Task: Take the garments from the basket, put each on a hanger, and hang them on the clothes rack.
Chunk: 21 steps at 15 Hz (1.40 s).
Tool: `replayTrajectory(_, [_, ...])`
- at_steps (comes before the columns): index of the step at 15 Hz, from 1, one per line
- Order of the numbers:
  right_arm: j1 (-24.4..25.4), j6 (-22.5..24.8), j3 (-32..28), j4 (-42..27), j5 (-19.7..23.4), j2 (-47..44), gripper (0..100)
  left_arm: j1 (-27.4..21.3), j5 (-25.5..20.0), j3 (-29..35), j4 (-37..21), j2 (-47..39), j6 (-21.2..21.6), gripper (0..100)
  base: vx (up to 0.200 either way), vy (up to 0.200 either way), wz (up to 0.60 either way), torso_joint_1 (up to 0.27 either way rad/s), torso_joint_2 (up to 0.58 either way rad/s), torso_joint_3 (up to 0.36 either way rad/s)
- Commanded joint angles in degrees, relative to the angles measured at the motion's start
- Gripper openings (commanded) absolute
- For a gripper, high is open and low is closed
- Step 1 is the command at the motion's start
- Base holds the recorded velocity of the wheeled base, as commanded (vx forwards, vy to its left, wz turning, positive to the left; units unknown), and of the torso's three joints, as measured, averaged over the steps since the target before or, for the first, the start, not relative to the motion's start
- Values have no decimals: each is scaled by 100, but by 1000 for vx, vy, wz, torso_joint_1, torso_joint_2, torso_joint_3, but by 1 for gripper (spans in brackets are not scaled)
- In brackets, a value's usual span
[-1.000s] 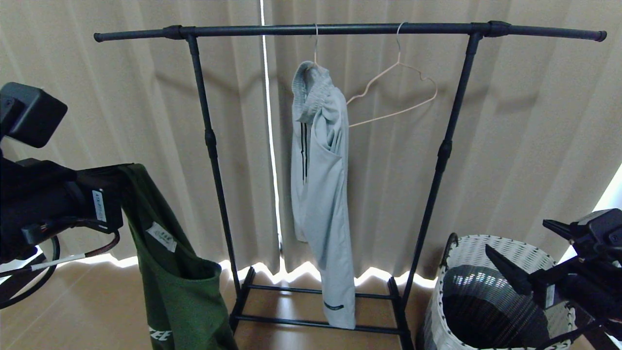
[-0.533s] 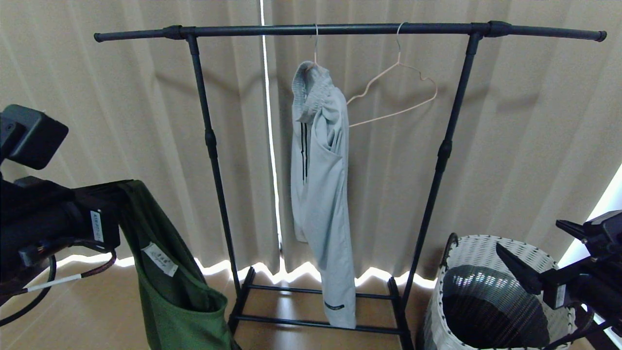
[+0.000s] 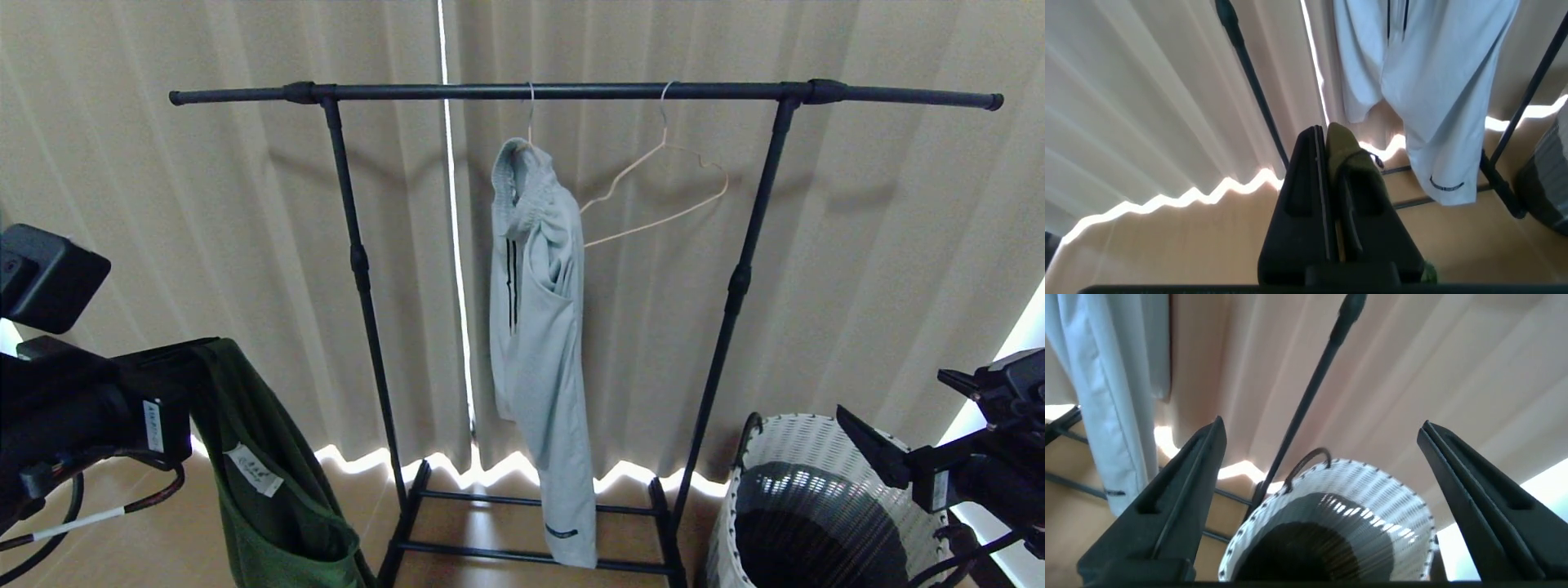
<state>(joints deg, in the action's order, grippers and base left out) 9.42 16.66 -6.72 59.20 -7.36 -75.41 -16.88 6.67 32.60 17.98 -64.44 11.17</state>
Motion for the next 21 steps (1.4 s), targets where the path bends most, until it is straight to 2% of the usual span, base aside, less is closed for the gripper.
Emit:
replayTrajectory(1, [-19,-14,-58,4,7,-26,100,-8,1,-43,4,19,0,0,0,0,0,183,-461,-286])
replayTrajectory(7, [-125,-23,-75,13,24,-97,100,-8,1,-140,4,54,8,0,0,0,0,202,-474,-282])
replayTrajectory(13, [-125,-32,-58,13,24,-88,100,-8,1,-175,4,37,219,0,0,0,0,236,-505,-281])
replayTrajectory(17, [-134,-32,-31,22,24,-35,100,-8,1,-228,30,54,219,0,0,0,0,71,-155,-93])
replayTrajectory(21, [-283,3,-31,22,7,-53,100,-8,1,-614,733,10,228,0,0,0,0,0,0,0])
